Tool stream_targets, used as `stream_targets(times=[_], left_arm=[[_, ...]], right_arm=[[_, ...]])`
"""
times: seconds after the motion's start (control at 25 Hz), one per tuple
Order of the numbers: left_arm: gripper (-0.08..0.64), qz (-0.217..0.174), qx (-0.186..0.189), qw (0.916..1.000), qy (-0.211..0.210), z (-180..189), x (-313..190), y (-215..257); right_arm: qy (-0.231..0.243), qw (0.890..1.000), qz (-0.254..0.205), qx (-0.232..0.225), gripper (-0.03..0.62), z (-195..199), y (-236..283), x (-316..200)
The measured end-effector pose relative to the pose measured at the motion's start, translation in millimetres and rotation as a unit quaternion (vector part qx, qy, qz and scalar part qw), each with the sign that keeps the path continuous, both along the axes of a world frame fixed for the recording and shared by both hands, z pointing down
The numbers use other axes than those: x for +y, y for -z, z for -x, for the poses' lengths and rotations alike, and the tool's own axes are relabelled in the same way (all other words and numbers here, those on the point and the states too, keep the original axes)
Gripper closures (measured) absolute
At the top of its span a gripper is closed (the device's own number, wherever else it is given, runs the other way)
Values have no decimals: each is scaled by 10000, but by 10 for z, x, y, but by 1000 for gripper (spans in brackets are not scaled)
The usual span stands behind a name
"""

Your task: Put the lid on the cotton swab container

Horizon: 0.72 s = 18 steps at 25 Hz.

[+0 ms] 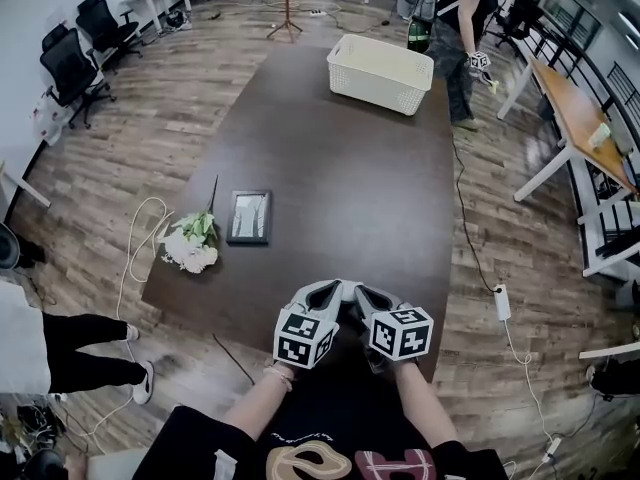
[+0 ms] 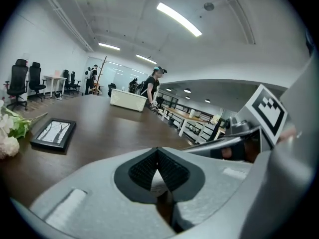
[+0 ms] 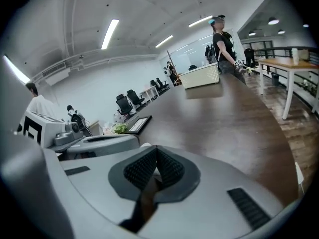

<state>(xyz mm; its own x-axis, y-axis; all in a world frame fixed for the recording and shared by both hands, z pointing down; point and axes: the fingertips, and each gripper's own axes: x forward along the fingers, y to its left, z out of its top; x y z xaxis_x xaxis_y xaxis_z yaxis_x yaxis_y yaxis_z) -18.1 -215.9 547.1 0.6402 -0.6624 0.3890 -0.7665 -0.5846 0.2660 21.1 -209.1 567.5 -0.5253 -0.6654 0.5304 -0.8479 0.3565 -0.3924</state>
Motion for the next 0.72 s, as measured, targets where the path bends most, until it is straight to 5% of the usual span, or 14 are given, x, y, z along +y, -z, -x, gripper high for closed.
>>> stream_targets(times=[0.28, 0.72], left_arm=[[554, -154, 152, 9997, 124, 220, 54, 160], [554, -240, 253, 9992, 171, 409, 316, 199]], right_arm=[[-281, 9992, -206, -192, 583, -174, 165, 69], [-373, 9969, -636, 273, 583, -353, 263, 370]])
